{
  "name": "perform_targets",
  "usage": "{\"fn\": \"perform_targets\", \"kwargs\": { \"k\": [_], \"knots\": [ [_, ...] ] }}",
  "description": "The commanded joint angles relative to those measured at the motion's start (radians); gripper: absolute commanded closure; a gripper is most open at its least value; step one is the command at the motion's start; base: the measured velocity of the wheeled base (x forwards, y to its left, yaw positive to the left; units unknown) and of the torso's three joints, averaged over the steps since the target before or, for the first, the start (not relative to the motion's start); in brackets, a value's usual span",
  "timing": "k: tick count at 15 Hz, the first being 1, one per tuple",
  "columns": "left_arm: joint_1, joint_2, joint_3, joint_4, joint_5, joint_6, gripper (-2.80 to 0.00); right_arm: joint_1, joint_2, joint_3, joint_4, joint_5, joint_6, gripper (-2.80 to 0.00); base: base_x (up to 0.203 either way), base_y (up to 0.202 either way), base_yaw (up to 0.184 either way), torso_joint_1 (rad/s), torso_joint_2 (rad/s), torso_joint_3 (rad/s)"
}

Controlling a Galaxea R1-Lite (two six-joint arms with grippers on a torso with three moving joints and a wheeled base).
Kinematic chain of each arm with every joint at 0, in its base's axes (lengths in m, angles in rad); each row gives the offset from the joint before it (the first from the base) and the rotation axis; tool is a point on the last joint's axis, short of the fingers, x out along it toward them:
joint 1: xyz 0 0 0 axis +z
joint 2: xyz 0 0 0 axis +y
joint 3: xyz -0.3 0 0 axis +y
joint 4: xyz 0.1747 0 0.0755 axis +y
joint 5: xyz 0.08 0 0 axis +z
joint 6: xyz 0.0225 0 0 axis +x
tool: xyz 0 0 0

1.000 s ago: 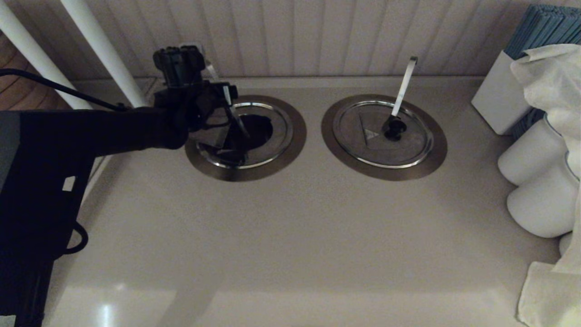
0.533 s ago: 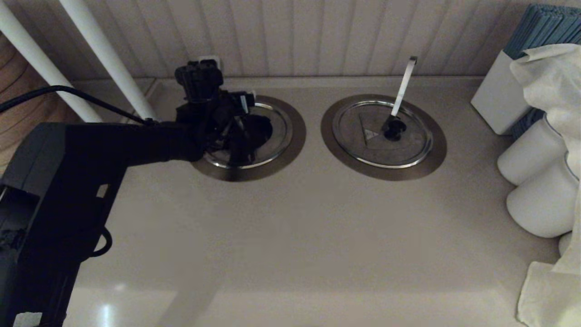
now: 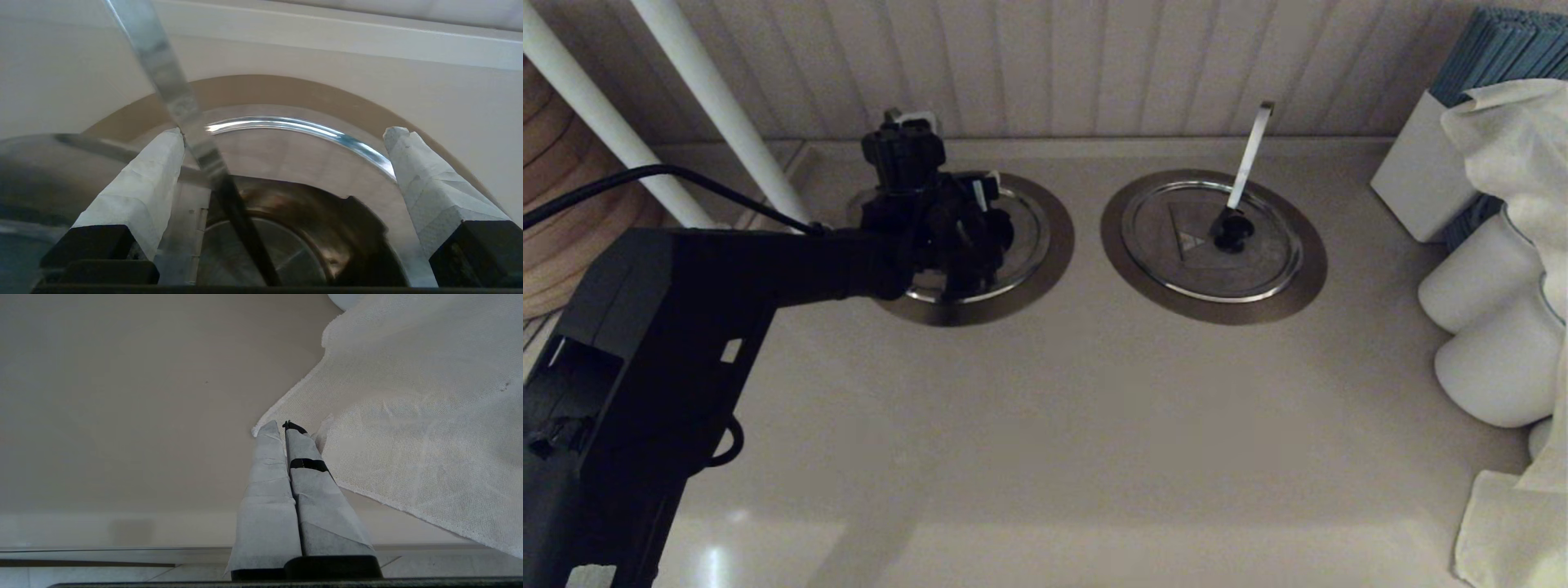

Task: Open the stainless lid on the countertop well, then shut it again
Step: Stir with a spoon

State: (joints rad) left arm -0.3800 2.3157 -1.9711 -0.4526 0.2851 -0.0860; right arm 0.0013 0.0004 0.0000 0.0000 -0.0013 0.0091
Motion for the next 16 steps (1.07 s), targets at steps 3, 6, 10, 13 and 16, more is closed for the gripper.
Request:
{"fn": "perform_targets", "kwargs": {
  "k": [3,6,10,13,16],
  "knots": [
    [-0.025,0.016,0.001,-0.041,0.001,-0.001,-2.8,0.0,0.0,0.0,0.0,0.0,0.0,0.0,0.0,0.0,0.0,0.0,0.0,0.0],
    [-0.037,0.017,0.001,-0.047,0.001,-0.014,-2.8,0.0,0.0,0.0,0.0,0.0,0.0,0.0,0.0,0.0,0.0,0.0,0.0,0.0],
    [-0.04,-0.014,0.002,-0.049,0.004,-0.024,-2.8,0.0,0.0,0.0,0.0,0.0,0.0,0.0,0.0,0.0,0.0,0.0,0.0,0.0],
    [-0.04,-0.06,0.011,-0.041,0.015,-0.02,-2.8,0.0,0.0,0.0,0.0,0.0,0.0,0.0,0.0,0.0,0.0,0.0,0.0,0.0],
    [-0.026,-0.05,0.009,-0.035,0.01,-0.018,-2.8,0.0,0.0,0.0,0.0,0.0,0.0,0.0,0.0,0.0,0.0,0.0,0.0,0.0]
  ]
}}
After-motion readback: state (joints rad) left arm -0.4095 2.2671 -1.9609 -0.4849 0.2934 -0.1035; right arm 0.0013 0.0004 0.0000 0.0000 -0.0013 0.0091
